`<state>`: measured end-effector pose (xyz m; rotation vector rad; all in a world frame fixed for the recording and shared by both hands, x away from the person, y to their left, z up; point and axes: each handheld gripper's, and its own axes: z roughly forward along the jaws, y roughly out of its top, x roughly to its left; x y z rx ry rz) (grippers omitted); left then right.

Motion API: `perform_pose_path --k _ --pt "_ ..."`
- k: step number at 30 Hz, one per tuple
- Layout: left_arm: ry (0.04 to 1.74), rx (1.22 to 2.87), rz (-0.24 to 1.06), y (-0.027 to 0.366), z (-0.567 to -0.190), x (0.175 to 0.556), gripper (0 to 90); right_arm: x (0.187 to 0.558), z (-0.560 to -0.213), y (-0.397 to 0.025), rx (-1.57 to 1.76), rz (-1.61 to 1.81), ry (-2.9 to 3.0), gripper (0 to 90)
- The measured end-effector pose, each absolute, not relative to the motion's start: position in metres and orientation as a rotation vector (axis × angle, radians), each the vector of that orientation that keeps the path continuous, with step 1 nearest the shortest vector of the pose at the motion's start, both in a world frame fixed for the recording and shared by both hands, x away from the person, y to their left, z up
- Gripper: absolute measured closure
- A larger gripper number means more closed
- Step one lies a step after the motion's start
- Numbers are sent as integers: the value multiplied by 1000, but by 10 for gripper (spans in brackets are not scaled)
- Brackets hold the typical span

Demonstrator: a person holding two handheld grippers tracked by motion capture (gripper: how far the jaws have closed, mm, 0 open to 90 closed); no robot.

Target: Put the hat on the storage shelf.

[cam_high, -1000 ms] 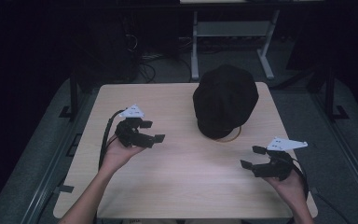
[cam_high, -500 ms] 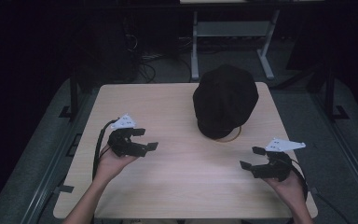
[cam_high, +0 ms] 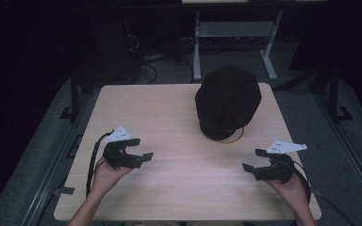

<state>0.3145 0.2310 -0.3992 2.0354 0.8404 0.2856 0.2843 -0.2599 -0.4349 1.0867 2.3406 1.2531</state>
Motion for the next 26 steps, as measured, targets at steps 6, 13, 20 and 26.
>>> perform_pose_path --k 6,13,20,26 --pt "847 2026 292 239 -409 308 193 285 -436 -258 1096 1237 2351 197" --pt "861 2030 283 247 -416 300 187 285 -436 -257 1100 1246 2344 198" --pt "877 2028 300 257 -429 287 181 284 -437 -258 1103 1254 2342 198" --pt "877 2012 301 254 -435 285 175 282 -436 -258 1079 1271 2341 197"
